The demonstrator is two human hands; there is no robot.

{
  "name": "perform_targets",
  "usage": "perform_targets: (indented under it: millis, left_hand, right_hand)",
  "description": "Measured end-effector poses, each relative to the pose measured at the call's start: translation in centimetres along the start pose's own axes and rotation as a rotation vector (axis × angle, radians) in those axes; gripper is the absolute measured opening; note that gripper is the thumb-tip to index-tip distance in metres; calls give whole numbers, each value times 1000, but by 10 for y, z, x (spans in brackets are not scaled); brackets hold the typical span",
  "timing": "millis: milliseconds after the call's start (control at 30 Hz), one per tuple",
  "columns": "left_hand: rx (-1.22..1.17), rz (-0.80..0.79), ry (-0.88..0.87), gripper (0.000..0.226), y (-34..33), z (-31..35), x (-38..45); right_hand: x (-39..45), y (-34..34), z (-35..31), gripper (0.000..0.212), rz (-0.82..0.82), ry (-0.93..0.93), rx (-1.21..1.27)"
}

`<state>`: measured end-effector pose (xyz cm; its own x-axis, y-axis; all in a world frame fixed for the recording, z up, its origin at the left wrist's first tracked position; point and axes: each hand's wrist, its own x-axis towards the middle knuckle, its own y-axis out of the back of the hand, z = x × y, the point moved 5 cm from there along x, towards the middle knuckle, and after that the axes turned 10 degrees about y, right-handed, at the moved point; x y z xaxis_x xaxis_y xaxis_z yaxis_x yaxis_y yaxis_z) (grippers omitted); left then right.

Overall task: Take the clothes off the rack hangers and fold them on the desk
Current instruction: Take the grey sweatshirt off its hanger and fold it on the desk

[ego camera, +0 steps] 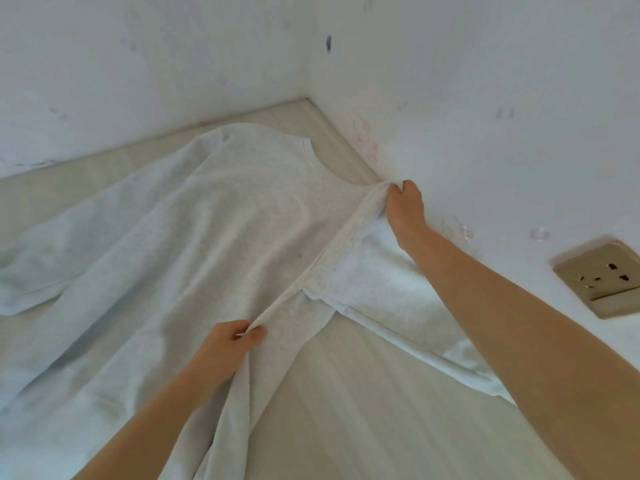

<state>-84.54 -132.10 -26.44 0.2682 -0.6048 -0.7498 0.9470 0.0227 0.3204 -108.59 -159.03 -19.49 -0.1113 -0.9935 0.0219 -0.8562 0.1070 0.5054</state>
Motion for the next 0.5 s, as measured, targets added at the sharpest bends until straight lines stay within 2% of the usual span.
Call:
perform_targets:
  millis: [100, 200, 300, 367, 500]
  left_hand:
    - [25, 125, 24, 23, 24, -12, 18]
    - [174, 102, 7, 15, 27, -25, 25]
    - [217, 78, 16, 9, 29, -36, 22]
    - [297, 65, 33, 8, 27, -39, 17]
    - [545, 104, 17, 17, 20, -44, 0]
  right_hand:
    - [8, -43, 9, 30, -47, -94, -54]
    - [9, -74, 22, 37, -201, -100, -182]
    - [5, -92, 21, 49, -373, -13, -500]
    - [1, -97, 14, 53, -422, 90, -738]
    - [-32, -102, -10, 72, -338, 300, -1217]
